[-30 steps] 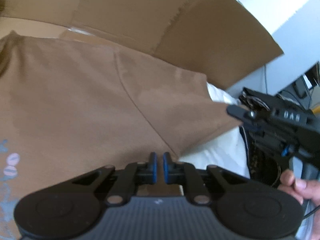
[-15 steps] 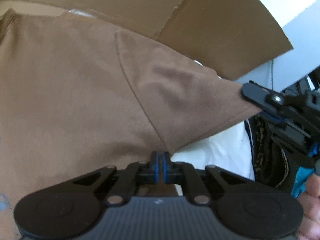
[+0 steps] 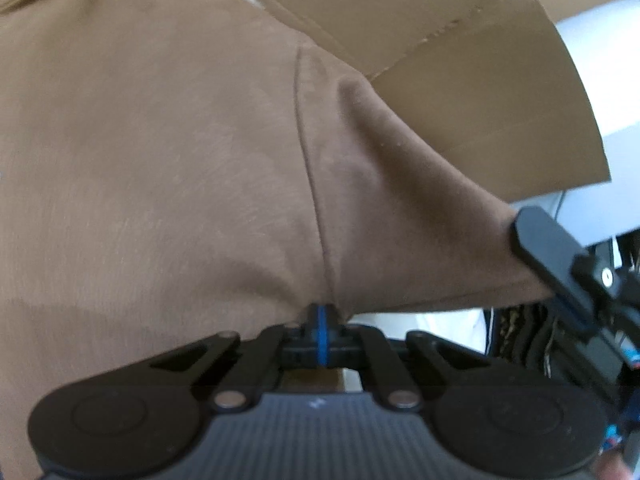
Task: Fold clothes
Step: 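Close the left tool on the shoulder seam while the right tool folds the sleeve inward, then open both tools and release the folded sleeve onto the shirt body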
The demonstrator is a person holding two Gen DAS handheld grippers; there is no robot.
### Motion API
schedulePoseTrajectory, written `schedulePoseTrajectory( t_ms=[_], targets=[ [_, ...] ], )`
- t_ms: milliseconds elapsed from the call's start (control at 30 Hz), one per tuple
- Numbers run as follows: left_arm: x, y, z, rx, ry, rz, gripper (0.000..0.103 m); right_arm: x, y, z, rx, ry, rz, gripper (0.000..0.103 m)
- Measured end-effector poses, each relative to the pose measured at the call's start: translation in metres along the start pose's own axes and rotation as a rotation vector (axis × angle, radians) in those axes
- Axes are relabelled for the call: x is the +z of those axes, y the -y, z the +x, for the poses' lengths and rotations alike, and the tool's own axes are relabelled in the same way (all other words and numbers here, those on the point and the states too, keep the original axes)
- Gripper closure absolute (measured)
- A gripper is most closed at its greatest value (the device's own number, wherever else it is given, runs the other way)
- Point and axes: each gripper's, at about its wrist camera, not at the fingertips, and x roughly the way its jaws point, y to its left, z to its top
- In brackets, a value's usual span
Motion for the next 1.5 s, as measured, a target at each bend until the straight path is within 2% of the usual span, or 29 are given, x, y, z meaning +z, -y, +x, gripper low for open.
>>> schedulePoseTrajectory(
  t_ms=[300,433,567,600,700,733,833,1033,1133,1267,1400,1500],
  targets=[
    [0.000,-0.013,0.000,-0.046,0.012,-0.122,0.100,-0.009,-0.007,0.004,-0.001,-0.038,-0.015,0.100],
    [0.000,-0.013,-0.002,-0.046,0.011,-0.143,0.100,-0.012,-0.008,0.006,0.000,-0.057,-0.030,0.098],
    [0.004,-0.010,-0.010,-0.027,-0.007,-0.120,0.101,-0.012,-0.008,0.008,0.008,-0.084,-0.031,0.095],
    [0.004,-0.010,-0.015,-0.020,-0.006,-0.106,0.101,-0.011,-0.007,0.007,0.009,-0.087,-0.037,0.090],
    [0.004,-0.008,-0.029,0.010,-0.010,-0.039,0.099,-0.012,-0.001,0.000,0.010,-0.089,-0.034,0.068],
    [0.004,-0.007,-0.032,0.024,-0.014,-0.017,0.099,-0.012,0.002,-0.002,0.009,-0.088,-0.030,0.067],
    [0.006,-0.005,-0.045,0.072,-0.018,0.050,0.097,-0.016,0.011,-0.008,0.006,-0.095,-0.011,0.067],
    [0.002,-0.001,-0.068,0.167,-0.006,0.192,0.080,-0.027,0.026,-0.005,-0.063,-0.100,-0.040,0.067],
    [-0.013,0.000,-0.093,0.219,-0.015,0.266,0.073,-0.033,0.032,0.000,-0.098,-0.109,-0.062,0.067],
    [-0.016,0.011,-0.093,0.308,-0.036,0.361,0.067,-0.041,0.041,0.008,-0.146,-0.121,-0.091,0.066],
    [-0.013,0.010,-0.092,0.321,-0.023,0.363,0.060,-0.044,0.041,0.024,-0.159,-0.137,-0.111,0.066],
    [-0.014,0.015,-0.083,0.341,-0.037,0.432,0.057,-0.044,0.040,0.032,-0.190,-0.129,-0.131,0.067]
  ],
)
